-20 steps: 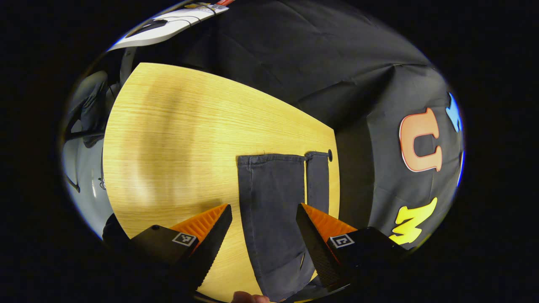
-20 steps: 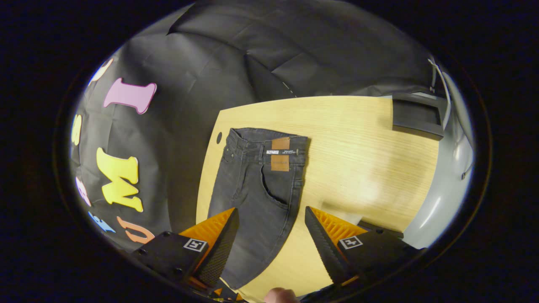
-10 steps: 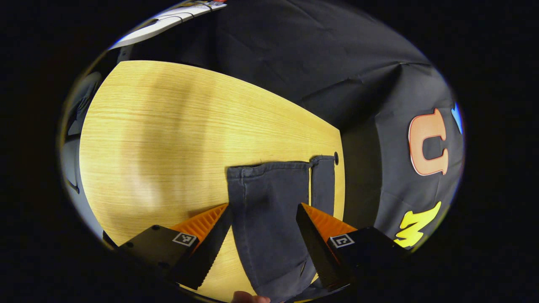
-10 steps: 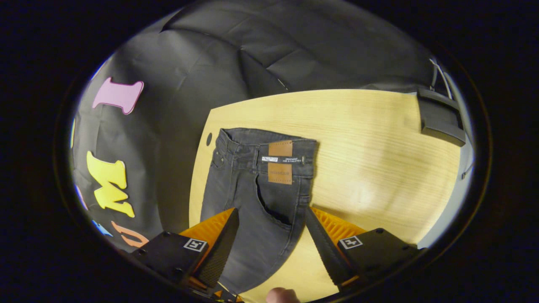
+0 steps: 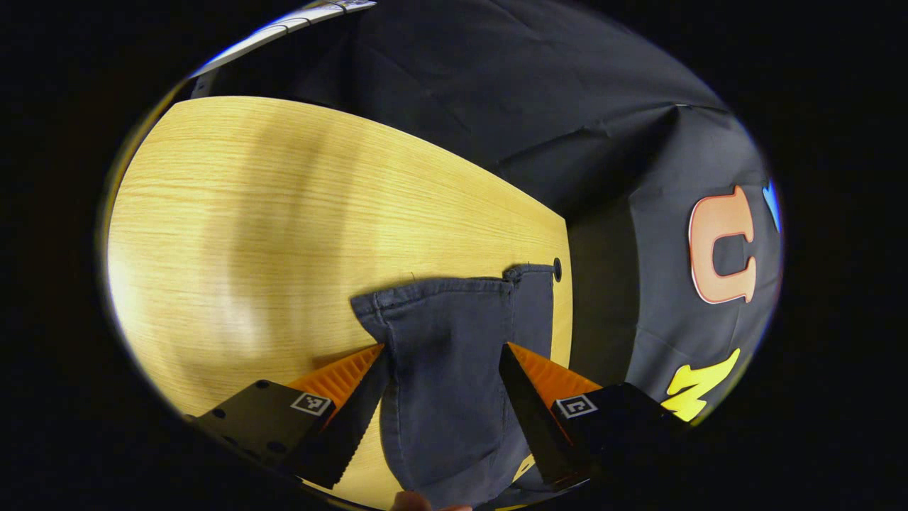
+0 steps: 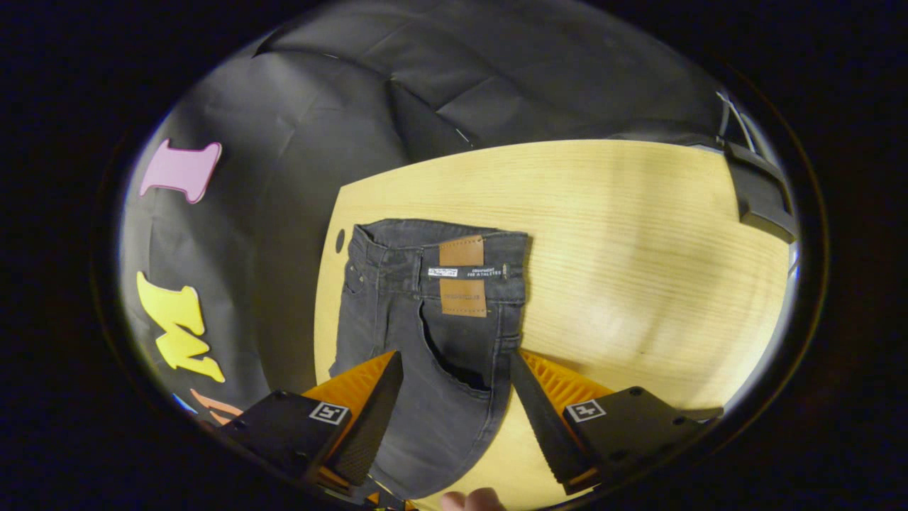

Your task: Grasp the waist and the cuffs of the jeans and fold them to make the two legs overlap; first hold the waist and fold one-third of the jeans toward the cuffs, then hold the cuffs and fold the remaining one-third in the same direction to finish folding.

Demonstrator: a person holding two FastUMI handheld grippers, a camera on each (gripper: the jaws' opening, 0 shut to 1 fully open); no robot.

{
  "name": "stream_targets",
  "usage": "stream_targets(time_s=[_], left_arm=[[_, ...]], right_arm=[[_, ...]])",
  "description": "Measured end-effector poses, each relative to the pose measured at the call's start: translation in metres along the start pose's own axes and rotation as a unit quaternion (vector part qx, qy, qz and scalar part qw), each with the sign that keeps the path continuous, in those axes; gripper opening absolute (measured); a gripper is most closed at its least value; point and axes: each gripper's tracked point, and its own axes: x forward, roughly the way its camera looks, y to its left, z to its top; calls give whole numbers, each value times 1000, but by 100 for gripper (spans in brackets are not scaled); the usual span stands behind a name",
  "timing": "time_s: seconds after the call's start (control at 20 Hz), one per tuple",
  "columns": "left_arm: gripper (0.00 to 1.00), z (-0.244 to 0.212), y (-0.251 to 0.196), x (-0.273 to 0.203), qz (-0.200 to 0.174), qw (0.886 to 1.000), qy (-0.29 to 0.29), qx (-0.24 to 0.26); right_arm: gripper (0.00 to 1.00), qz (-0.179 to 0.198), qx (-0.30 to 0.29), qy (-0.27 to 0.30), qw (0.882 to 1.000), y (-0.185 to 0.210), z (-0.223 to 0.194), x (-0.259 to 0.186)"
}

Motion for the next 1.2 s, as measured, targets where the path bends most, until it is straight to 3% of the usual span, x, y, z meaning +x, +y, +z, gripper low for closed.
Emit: stream_targets(time_s=[0.15, 0.25, 0.3, 0.35, 0.45, 0.5, 0.55, 0.6, 0.65, 0.7, 0.75, 0.8, 1.2], left_arm=[[98, -7, -8, 10, 12, 999, 5, 31], [95, -10, -5, 16, 29, 999, 8, 45], [84, -10, -3, 21, 35, 998, 9, 43], [65, -9, 0, 22, 41, 998, 8, 40], [58, -10, 5, 21, 48, 998, 9, 40], [54, -9, 9, 22, 58, 997, 12, 44], [39, -10, 11, 23, 64, 997, 17, 46], [22, -9, 13, 22, 68, 996, 24, 49], [19, -10, 14, 21, 71, 996, 31, 53], [13, -9, 15, 21, 74, 995, 38, 58], [11, -10, 15, 20, 79, 994, 45, 61], [8, -9, 14, 18, 83, 993, 49, 62], [3, -22, -48, -26, 53, 993, 80, 62]], right_arm=[[94, -55, -28, 15, 998, 6, -1, 23], [67, -92, -45, 13, 995, 4, 3, 25], [56, -100, -44, 10, 994, -1, 3, 24], [51, -101, -42, 10, 994, -1, 4, 24], [34, -117, -29, 7, 993, -11, 7, 20], [18, -115, -20, 9, 993, -10, 6, 22], [18, -116, -14, 13, 993, -10, 6, 22], [12, -117, -10, 14, 993, -10, 6, 25], [11, -118, -9, 17, 993, -9, 4, 26], [3, -120, -10, 21, 993, -10, 3, 25], [9, -121, -9, 24, 992, -8, 5, 21], [1, -118, -4, 28, 993, -8, 5, 24], [1, -54, 42, 36, 997, 16, 13, -15]])
